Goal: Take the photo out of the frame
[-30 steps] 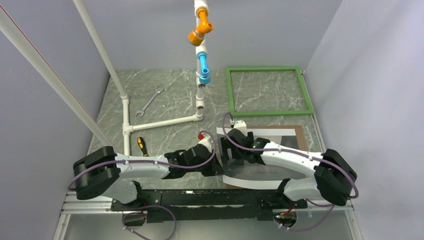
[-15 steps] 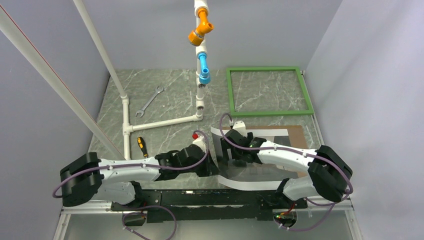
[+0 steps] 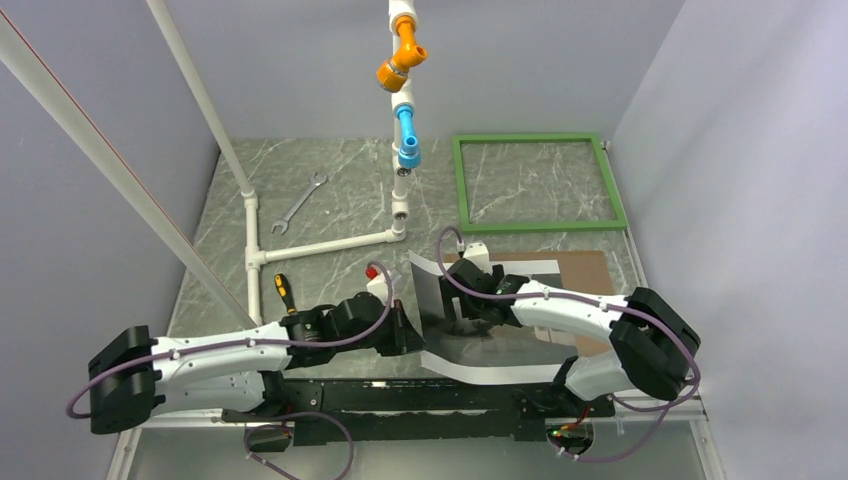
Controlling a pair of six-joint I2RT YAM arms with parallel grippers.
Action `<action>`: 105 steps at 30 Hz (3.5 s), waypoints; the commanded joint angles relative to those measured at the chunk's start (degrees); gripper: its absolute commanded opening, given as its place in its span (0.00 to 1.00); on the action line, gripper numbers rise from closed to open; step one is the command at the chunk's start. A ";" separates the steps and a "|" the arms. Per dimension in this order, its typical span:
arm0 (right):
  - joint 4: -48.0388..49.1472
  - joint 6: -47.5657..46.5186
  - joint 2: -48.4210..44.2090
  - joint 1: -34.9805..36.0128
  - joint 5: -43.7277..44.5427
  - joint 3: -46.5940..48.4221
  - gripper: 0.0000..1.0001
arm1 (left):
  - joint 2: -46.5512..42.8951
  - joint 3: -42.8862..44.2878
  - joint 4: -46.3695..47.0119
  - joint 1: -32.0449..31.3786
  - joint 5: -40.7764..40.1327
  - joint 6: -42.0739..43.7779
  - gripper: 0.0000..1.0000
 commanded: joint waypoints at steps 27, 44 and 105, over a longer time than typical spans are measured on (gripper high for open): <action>4.23 -3.18 4.10 1.62 -5.84 5.30 0.98 | -29.73 15.04 -41.38 0.03 -16.28 13.21 0.00; 17.98 -18.85 -18.21 29.68 0.47 0.15 1.00 | -28.55 20.87 -46.10 0.03 -16.87 15.65 0.00; -5.62 -4.06 16.52 51.86 48.09 26.24 0.00 | -29.14 19.20 -48.46 0.33 -27.08 -8.00 0.99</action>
